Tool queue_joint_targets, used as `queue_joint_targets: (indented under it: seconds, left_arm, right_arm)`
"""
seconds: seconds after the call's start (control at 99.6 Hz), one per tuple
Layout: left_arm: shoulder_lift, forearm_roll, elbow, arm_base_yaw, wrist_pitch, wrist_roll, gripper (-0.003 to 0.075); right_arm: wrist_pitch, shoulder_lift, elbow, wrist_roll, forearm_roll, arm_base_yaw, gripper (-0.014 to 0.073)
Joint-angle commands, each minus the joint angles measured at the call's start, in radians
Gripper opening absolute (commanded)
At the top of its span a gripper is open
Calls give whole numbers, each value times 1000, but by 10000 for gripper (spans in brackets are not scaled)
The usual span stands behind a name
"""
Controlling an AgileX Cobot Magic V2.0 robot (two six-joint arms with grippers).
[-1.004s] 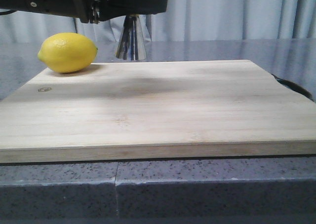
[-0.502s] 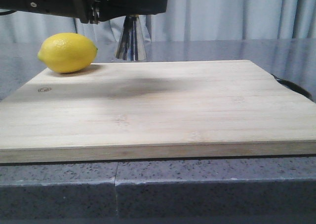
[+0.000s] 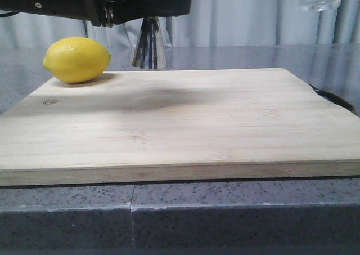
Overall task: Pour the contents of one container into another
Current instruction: 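Lower the empty beaker onto the board with the right gripper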
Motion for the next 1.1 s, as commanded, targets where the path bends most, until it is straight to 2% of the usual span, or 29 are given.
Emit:
queue_joint_targets:
  seconds: [0.0,0.191,0.412,0.573,0.874,1.004,1.095]
  left_arm:
    - [-49,-92,-21,-6,99,0,220]
    - [-49,-92,-21,-6,99,0,220]
    - [-49,-92,-21,-6,99,0,220]
    - [-49,-92,-21,-6,99,0,220]
    - [-49,-92,-21,-6,99,0,220]
    - [-49,-92,-21,-6,99,0,220]
    - [-49,-92,-21,-6,99,0,220]
  right_arm:
    - [-160,34,-23,-64,-4,-8,311]
    - [-257,142,-23,-137,-4,-8,311]
    - [-262,221,-23,-196,8,-8,311]
    - [-271,262,-25,-242,83,-8,311]
    - [-284,293,-25,-253,122,-8,319]
    - [-280,293,-25,-253,137,-8,399]
    - [-276,293,-25,-251,137,-8,502]
